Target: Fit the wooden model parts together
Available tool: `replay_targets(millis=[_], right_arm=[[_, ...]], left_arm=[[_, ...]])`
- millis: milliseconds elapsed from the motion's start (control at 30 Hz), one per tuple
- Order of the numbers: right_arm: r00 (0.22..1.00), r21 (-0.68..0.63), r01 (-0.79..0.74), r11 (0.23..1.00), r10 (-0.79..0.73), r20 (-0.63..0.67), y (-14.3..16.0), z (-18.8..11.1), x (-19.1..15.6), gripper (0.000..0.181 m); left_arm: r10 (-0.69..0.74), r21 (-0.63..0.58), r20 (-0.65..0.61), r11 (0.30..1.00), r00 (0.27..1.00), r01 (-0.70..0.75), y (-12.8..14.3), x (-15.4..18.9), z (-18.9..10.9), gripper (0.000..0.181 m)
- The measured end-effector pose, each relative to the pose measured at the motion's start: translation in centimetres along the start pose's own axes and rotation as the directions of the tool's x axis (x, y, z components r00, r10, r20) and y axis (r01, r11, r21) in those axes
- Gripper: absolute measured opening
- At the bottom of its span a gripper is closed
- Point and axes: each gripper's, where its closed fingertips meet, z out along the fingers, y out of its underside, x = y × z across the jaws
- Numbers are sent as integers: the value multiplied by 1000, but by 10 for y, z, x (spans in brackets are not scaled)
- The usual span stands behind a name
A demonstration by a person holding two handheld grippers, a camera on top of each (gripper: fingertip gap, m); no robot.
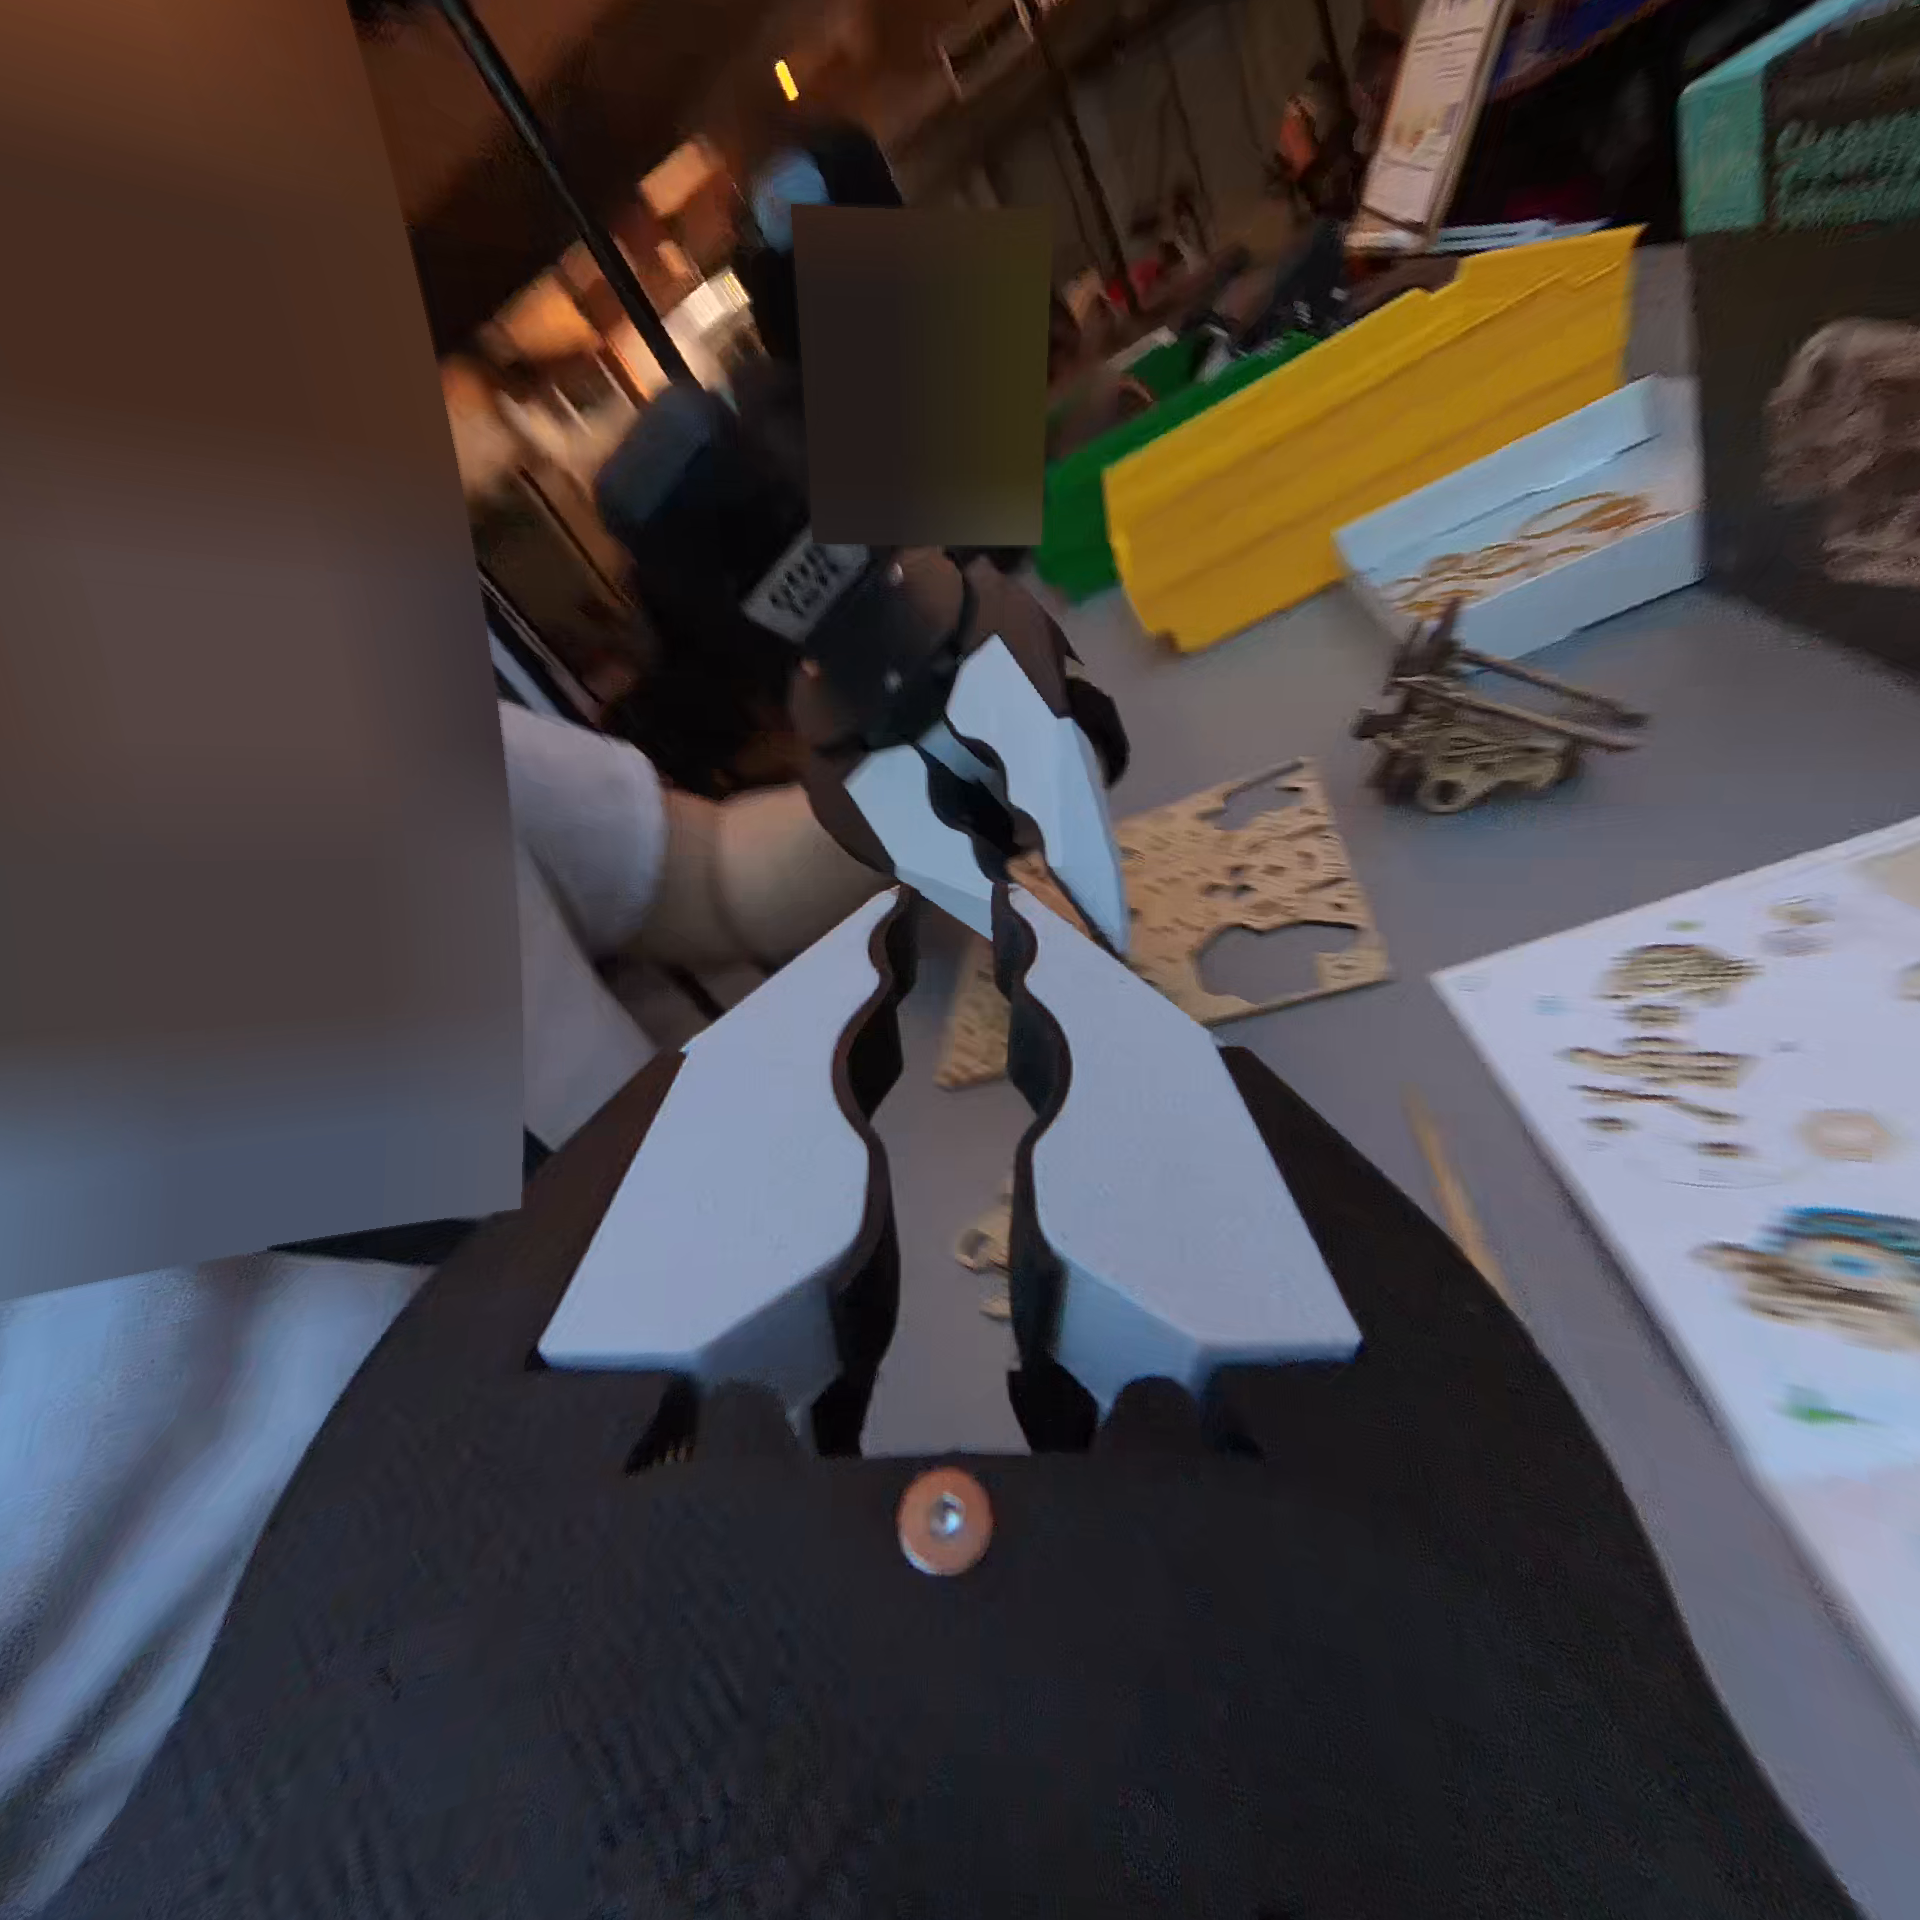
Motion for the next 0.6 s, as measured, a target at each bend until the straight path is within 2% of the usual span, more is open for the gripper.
replay_targets(millis=[33, 100, 233, 300, 433, 600], right_arm=[[979, -107, 165, 980, -176, -99, 7, -2, 5, 12], [876, -318, 370, 873, -442, -193, 21, -4, 13, 9], [771, -601, 421, 679, -618, -158, 64, 3, 28, 12], [735, -668, 425, 611, -664, -139, 79, 7, 35, 14], [694, -740, 404, 538, -707, -135, 92, 12, 47, 14], [723, -734, 393, 554, -679, -126, 99, 20, 44, 11]], left_arm=[[-12, -46, -28, 999, 1000, 11, 8, 3, 3, 5], [-34, -124, -74, 992, 997, 25, 23, 9, 8, 5], [-29, -229, -130, 973, 991, -2, 43, 23, 17, 5], [-14, -273, -139, 962, 990, -25, 51, 28, 20, 5], [-28, -321, -171, 947, 985, -29, 59, 36, 23, 5], [-33, -334, -192, 942, 981, -34, 61, 41, 23, 5]])
